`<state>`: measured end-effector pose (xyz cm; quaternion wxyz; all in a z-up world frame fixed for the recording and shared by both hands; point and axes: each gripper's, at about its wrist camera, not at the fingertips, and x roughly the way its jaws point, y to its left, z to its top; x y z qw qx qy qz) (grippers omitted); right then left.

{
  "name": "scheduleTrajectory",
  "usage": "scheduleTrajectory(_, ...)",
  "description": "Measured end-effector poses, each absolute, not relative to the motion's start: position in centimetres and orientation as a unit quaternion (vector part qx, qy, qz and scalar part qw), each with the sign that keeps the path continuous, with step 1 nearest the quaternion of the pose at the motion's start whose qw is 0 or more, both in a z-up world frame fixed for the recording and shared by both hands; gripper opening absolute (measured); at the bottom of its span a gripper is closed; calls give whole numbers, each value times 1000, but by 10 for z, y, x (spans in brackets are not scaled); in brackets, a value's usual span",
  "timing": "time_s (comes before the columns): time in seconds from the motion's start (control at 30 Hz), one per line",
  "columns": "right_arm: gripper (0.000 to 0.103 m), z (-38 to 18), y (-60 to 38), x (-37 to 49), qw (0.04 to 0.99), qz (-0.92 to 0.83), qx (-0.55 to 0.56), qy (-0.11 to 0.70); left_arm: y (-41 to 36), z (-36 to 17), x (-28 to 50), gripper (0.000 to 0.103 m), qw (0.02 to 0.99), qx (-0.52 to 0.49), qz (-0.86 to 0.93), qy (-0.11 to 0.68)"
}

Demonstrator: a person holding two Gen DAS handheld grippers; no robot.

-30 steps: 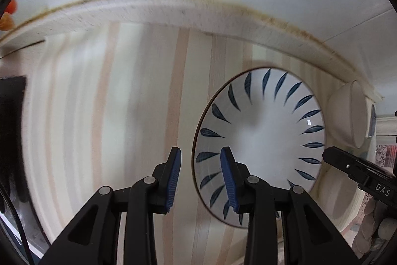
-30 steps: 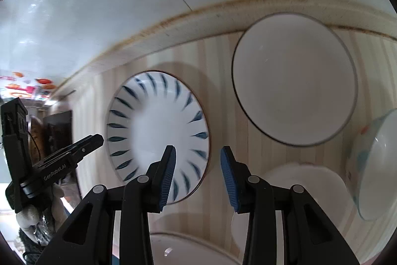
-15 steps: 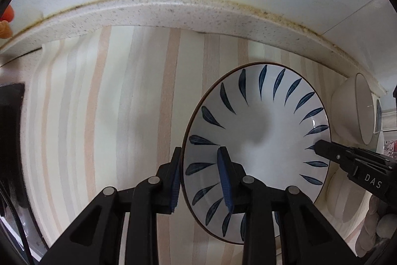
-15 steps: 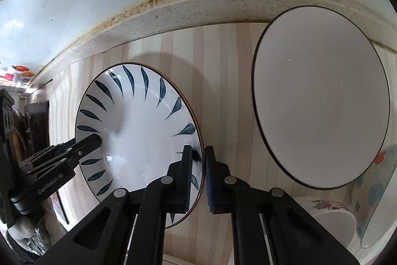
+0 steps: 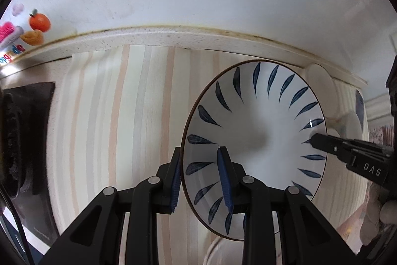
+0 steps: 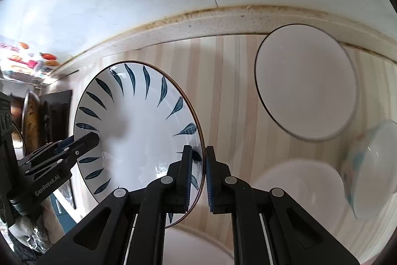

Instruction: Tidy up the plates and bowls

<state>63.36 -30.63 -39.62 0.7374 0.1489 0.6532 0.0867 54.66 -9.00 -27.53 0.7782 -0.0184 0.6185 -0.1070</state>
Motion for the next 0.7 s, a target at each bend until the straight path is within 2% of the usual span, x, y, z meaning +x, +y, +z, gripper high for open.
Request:
scheduleTrajectory(0.37, 11, -340, -320, 540, 755, 76, 143, 635, -100, -252, 460, 25, 780, -15, -143, 609)
scheduleTrajectory(0.53, 11, -339, -330, 487, 751, 71, 152, 639, -102, -271, 428, 25, 765, -20, -148, 627)
scheduleTrajectory(0.7, 11, -363, -334, 441, 735, 62, 159, 656, -112, -299, 408, 25, 749, -9, -150, 645)
